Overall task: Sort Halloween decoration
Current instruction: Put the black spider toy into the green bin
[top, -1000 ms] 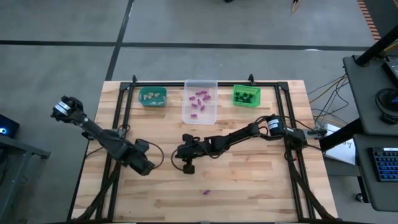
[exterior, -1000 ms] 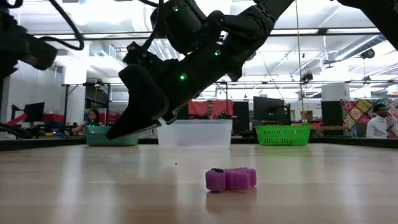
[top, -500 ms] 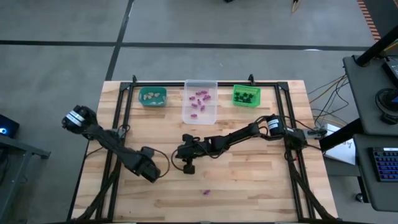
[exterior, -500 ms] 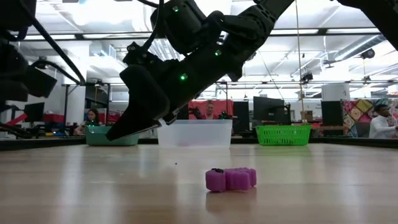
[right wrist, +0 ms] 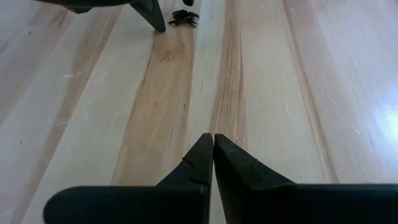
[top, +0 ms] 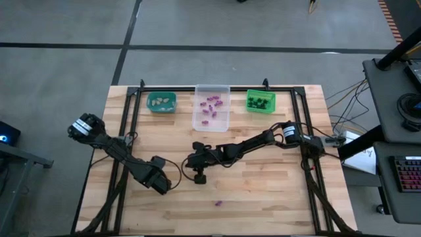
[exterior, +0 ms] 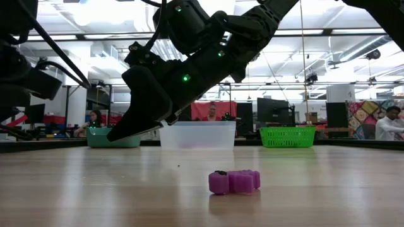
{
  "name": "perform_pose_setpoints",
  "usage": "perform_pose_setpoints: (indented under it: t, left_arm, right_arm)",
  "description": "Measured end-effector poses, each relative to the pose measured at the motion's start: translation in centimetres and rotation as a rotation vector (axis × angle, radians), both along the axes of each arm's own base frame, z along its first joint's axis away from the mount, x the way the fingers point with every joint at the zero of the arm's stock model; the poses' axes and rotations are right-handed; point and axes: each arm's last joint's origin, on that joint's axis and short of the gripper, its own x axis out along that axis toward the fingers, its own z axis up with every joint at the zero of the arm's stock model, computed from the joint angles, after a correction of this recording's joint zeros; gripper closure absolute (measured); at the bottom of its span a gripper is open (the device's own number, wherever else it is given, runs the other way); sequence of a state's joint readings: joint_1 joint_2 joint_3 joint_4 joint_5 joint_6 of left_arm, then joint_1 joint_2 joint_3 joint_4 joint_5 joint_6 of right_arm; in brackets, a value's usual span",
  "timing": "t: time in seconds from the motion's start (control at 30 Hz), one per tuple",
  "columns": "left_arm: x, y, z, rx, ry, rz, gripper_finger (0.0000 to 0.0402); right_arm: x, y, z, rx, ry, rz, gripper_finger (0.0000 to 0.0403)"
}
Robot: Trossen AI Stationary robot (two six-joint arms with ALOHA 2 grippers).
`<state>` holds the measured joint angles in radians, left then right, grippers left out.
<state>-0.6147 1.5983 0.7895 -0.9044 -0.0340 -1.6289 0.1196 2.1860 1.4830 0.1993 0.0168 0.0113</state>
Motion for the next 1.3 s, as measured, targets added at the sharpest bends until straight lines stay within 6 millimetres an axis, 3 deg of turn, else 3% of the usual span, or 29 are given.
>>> perform_pose_setpoints:
  t: [0.5,0.63,1.0,1.3]
  left_arm:
    - [0.4,-0.1,0.2,0.031,-0.046,-0.079,0.0292]
    - [1.0,0.0,0.7,0.117,-0.099,-0.128,0.0309]
    - [4.2,-1.4,4.0,0.272,-0.364,-0.400,0.0325]
    - [4.3,-1.3,4.8,0.325,-0.345,-0.549,0.0325]
  right_arm:
    - [0.0,0.0,0.0,0.004,0.000,-0.002,0.0394]
    - [0.0,0.0,0.0,0.005,0.001,-0.003,0.0394]
    - [0.0,0.0,0.0,0.004,0.001,-0.002,0.0394]
    - [0.0,0.3,0.0,0.061,0.008,0.035,0.0394]
